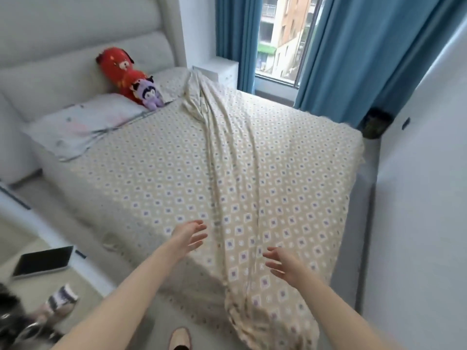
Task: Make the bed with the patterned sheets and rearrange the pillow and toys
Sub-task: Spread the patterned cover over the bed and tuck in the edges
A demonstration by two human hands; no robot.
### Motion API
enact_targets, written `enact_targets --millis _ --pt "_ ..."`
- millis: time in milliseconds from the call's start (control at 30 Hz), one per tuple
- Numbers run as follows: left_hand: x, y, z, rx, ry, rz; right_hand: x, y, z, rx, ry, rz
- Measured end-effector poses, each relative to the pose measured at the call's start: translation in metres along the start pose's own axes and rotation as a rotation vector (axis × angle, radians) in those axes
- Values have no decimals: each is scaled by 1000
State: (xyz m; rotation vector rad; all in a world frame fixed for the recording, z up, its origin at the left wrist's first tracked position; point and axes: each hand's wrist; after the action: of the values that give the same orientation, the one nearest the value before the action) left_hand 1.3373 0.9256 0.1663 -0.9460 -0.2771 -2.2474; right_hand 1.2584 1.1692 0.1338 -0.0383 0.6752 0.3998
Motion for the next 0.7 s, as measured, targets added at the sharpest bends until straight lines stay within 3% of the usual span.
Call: enact_targets --millis 400,700 --pt "152 98 -86 -33 -68 -87 -111 -139 -48 26 18 1" --pt "218 111 -165 -55 -26 -71 -171 -191 -101 37 -8 79"
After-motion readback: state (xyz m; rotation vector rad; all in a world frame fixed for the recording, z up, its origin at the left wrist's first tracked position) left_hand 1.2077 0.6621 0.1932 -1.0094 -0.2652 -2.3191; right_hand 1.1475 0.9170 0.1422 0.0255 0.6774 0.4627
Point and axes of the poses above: each hand's wrist, its own z-axis away from the middle knuckle, its own y-axis out of the back of the hand, x = y × z, and after that the axes turned 1 degree about z, right-handed
